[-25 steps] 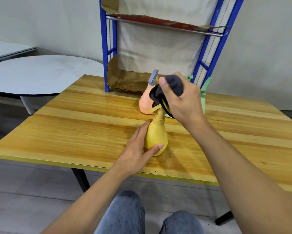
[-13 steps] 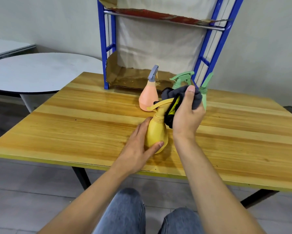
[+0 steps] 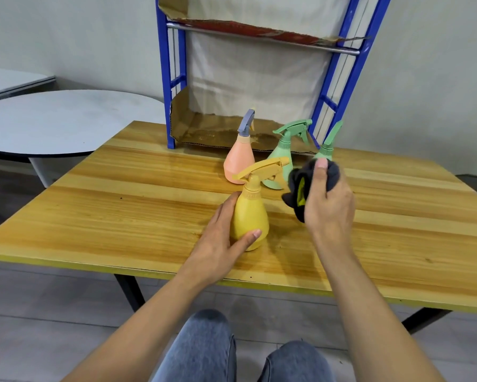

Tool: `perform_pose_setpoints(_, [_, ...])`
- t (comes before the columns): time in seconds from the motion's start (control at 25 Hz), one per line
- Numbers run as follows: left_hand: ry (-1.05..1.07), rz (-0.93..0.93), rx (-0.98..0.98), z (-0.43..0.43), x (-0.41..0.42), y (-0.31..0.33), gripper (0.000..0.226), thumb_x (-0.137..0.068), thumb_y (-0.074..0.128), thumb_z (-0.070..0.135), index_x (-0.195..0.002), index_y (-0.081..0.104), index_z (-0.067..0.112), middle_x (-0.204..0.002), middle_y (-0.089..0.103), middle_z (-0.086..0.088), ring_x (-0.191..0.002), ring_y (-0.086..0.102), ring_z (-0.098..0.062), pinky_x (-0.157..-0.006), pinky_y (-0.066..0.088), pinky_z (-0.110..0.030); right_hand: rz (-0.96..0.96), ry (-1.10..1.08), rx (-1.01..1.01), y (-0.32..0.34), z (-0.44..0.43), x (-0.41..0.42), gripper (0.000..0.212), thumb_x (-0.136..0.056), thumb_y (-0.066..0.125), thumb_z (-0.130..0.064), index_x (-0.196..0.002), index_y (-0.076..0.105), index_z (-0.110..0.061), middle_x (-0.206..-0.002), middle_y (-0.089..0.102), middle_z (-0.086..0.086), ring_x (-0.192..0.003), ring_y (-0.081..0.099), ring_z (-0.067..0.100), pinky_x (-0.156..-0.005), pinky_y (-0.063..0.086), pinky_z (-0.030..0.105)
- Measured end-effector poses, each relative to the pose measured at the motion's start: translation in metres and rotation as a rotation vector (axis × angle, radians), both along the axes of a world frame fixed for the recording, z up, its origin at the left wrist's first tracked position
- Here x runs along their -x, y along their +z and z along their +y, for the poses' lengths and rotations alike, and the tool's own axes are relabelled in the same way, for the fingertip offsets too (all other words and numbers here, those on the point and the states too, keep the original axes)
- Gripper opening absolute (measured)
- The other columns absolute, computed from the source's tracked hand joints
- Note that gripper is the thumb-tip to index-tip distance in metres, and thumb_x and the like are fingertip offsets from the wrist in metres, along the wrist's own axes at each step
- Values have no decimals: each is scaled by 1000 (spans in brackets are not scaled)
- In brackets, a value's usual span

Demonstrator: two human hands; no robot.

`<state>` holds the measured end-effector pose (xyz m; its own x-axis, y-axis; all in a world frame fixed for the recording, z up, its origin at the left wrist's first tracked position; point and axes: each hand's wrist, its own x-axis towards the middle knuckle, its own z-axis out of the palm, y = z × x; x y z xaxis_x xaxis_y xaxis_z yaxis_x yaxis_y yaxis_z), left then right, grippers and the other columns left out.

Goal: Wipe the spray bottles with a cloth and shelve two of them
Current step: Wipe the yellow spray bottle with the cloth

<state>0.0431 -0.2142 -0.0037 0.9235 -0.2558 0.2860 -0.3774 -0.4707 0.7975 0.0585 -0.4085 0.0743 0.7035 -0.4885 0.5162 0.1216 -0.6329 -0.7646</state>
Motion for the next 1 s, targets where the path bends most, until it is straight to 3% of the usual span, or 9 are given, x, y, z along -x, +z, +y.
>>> perform_pose_setpoints(0.08, [33, -14, 18, -1, -3, 0, 86, -88, 59, 67, -157, 15, 41, -158, 35, 10, -142, 37, -11, -117, 38, -47, 138, -37, 71, -17, -17, 10, 53, -96, 41, -65, -131, 43, -25, -114, 66, 8, -104, 61, 32, -88, 48, 43])
perform_pose_setpoints(0.16, [72, -27, 24, -6, -8, 2, 85, -88, 63, 62, -157, 19, 38, -156, 39, 9, -140, 40, -11, -116, 39, -46, 275, -28, 313, -43, -22, 22, 63, -90, 51, -66, -134, 42, -23, -127, 57, 13, -114, 54, 36, -94, 44, 45])
perform_pose_setpoints(0.24, [109, -26, 19, -11, -13, 8, 85, -88, 68, 57, -157, 22, 36, -155, 41, 7, -140, 41, -13, -116, 38, -42, 431, 36, 531, -69, -15, 30, 69, -85, 53, -69, -140, 41, -29, -140, 48, 11, -125, 47, 36, -103, 39, 49])
perform_pose_setpoints(0.32, [129, -9, -31, -13, -16, 14, 82, -90, 67, 55, -156, 23, 36, -155, 39, 6, -140, 40, -14, -113, 36, -35, 491, 114, 584, -77, -15, 32, 71, -86, 56, -57, -148, 32, -30, -148, 42, 10, -131, 41, 34, -108, 36, 49])
perform_pose_setpoints(0.4, [126, 8, -64, -10, -15, 26, 72, -94, 59, 57, -155, 25, 37, -157, 36, 7, -141, 38, -13, -111, 35, -35, 425, 179, 438, -76, -18, 34, 70, -88, 63, -40, -149, 30, -28, -146, 45, 7, -129, 44, 31, -107, 39, 48])
perform_pose_setpoints(0.48, [113, -22, 13, -4, -17, 42, 58, -100, 51, 52, -153, 35, 34, -154, 42, 9, -139, 42, -10, -112, 42, -39, 261, 219, 25, -68, -18, 37, 59, -88, 68, -32, -140, 41, -31, -133, 56, -3, -120, 54, 20, -100, 47, 42])
perform_pose_setpoints(0.6, [91, -94, 82, 3, -24, 59, 37, -101, 56, 41, -136, 57, 27, -130, 62, 7, -117, 59, -7, -100, 54, -39, 70, 264, -343, -52, 1, 32, 44, -85, 76, -33, -126, 61, -35, -122, 65, -13, -116, 60, 8, -95, 51, 27])
perform_pose_setpoints(0.76, [86, -162, 55, 0, -26, 59, 25, -97, 67, 31, -120, 67, 21, -108, 72, 9, -101, 67, 1, -89, 58, -29, -1, 411, -424, -40, 34, 25, 44, -89, 73, -30, -132, 62, -28, -127, 66, -11, -120, 59, 4, -99, 49, 20])
perform_pose_setpoints(1.0, [90, -196, 86, -3, -29, 54, 23, -96, 69, 26, -119, 67, 24, -108, 71, 12, -102, 68, -1, -88, 59, -26, 8, 486, -197, -42, 36, 20, 40, -98, 59, -16, -136, 57, -29, -135, 56, -9, -123, 50, -7, -103, 38, 10])
